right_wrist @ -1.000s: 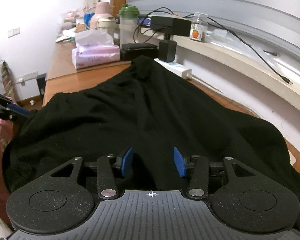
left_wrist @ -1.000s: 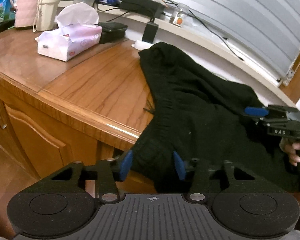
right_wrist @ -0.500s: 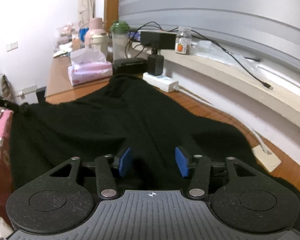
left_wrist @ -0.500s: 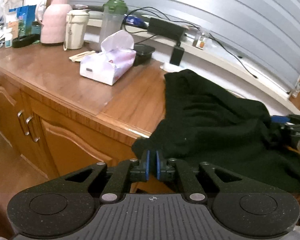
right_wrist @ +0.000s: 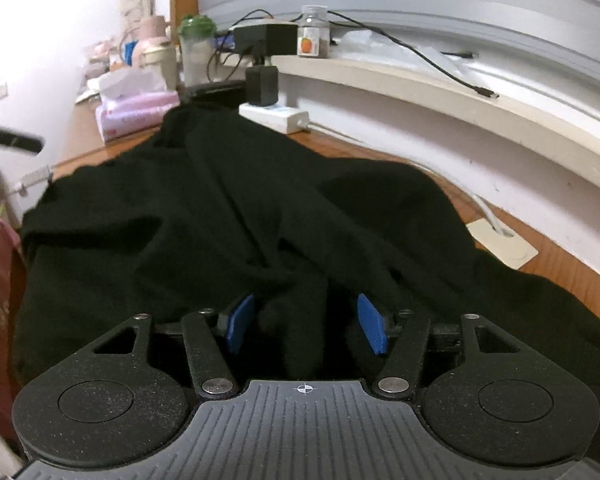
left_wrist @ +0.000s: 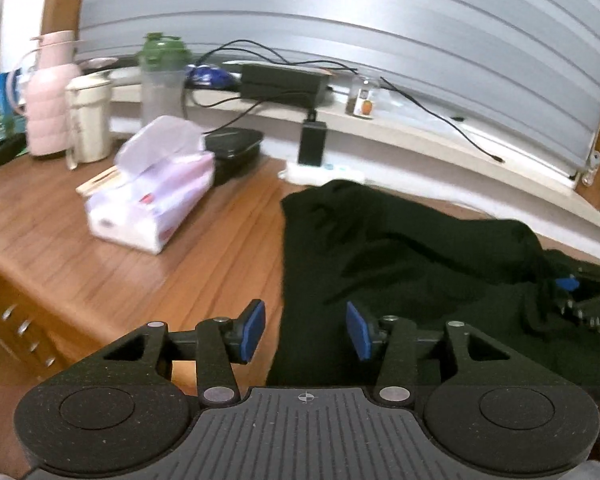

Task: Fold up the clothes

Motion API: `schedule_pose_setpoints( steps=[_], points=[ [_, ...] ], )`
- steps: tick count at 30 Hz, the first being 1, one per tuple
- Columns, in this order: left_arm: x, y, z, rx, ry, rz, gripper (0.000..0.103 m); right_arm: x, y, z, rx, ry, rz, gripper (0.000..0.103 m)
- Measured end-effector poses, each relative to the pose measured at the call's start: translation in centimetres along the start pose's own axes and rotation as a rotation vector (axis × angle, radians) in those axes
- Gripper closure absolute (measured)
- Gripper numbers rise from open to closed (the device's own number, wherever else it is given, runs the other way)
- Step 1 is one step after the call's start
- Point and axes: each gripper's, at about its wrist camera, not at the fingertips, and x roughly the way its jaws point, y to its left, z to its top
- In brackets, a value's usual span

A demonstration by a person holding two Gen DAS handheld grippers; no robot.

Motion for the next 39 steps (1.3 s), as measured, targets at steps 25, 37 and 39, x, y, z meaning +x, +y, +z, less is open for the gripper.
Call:
schedule_pose_setpoints(
  steps=[25,37,39],
  points=[
    [17.8,0.7,6.1,-0.051,0.060,-0.049,0.049,-0.5,-1.3,-0.4,0.082,-0.021,0.062,0.042],
    [12.8,-1.8,7.5,0.092,-0.230,0.003,0.095,-0.6,-1.6,-0.4,0.097,-0.028,0.075,0.041],
    [10.9,-2.0,9.6,0.082,-0.330,0.012,0.095,-0.7,-1.6,-0.4,0.100,-0.032,0.076,0.041]
  ],
)
